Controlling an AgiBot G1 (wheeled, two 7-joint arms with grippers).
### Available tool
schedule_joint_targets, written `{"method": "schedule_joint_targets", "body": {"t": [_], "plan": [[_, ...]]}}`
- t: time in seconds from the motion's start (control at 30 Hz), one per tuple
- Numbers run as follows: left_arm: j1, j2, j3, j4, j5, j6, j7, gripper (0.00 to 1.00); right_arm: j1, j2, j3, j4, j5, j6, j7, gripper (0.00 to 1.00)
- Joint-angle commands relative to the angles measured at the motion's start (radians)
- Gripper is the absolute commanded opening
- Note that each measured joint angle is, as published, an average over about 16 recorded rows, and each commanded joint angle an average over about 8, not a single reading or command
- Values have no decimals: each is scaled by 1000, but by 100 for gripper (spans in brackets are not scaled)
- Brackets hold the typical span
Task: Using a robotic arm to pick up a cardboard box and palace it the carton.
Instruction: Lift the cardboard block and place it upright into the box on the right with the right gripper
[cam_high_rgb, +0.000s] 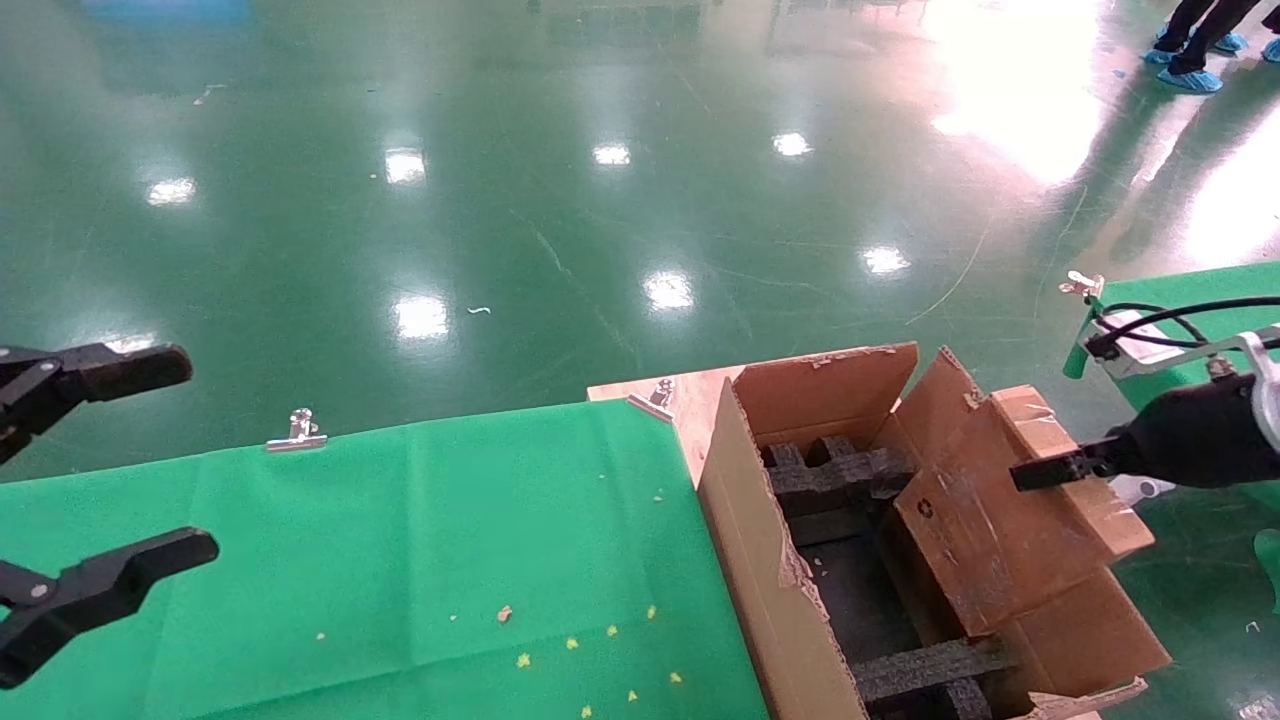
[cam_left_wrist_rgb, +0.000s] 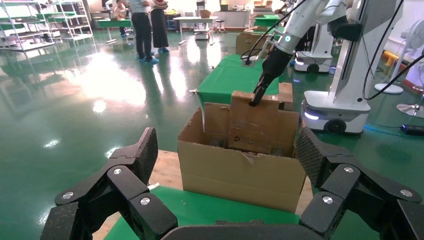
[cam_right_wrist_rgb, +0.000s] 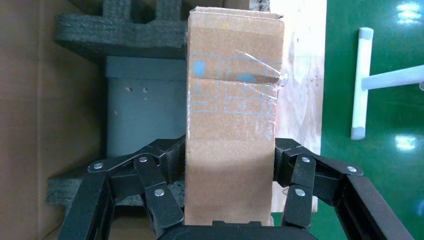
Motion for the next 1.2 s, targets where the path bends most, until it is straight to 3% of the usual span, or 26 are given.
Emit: {"method": "schedule_joint_targets", "body": {"t": [0.03, 0.53, 1.2], "plan": [[0, 0, 0, 0, 0, 0, 0, 100, -8, -10, -10, 8, -11, 22, 46, 0], [0, 0, 0, 0, 0, 0, 0, 100, -120, -82, -44, 33, -33, 157, 175, 0], [0, 0, 0, 0, 0, 0, 0, 100, -383, -219, -4, -90, 60, 276, 118, 0]]}}
